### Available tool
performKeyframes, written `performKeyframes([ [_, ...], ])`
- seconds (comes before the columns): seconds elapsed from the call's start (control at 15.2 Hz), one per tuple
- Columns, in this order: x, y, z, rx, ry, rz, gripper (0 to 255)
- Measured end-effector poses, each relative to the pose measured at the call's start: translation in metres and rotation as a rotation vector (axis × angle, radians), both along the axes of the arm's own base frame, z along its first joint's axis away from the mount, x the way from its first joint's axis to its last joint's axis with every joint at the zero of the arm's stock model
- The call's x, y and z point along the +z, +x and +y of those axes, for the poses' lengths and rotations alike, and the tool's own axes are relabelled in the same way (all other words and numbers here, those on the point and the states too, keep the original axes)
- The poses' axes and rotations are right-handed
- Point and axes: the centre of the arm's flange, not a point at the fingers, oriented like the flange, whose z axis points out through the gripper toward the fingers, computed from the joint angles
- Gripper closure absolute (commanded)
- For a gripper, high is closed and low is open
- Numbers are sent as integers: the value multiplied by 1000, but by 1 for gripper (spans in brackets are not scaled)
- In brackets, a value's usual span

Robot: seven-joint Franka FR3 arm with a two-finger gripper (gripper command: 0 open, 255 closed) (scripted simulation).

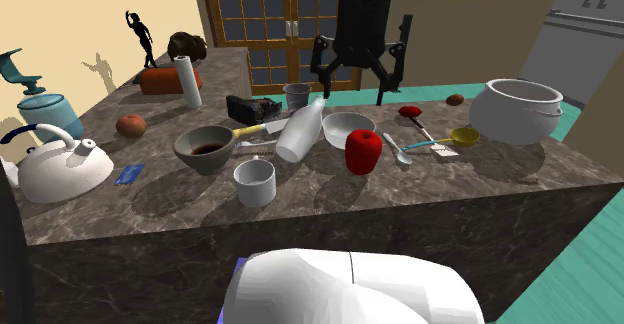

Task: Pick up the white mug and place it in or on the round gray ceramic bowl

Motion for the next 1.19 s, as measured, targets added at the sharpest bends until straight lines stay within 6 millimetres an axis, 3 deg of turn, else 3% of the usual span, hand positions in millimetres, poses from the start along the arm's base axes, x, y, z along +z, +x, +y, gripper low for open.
performKeyframes([
  [0.26, -19, 5, 18, 1, 3, 2, 0],
  [1.19, -158, 38, 131, 5, 24, 7, 0],
])
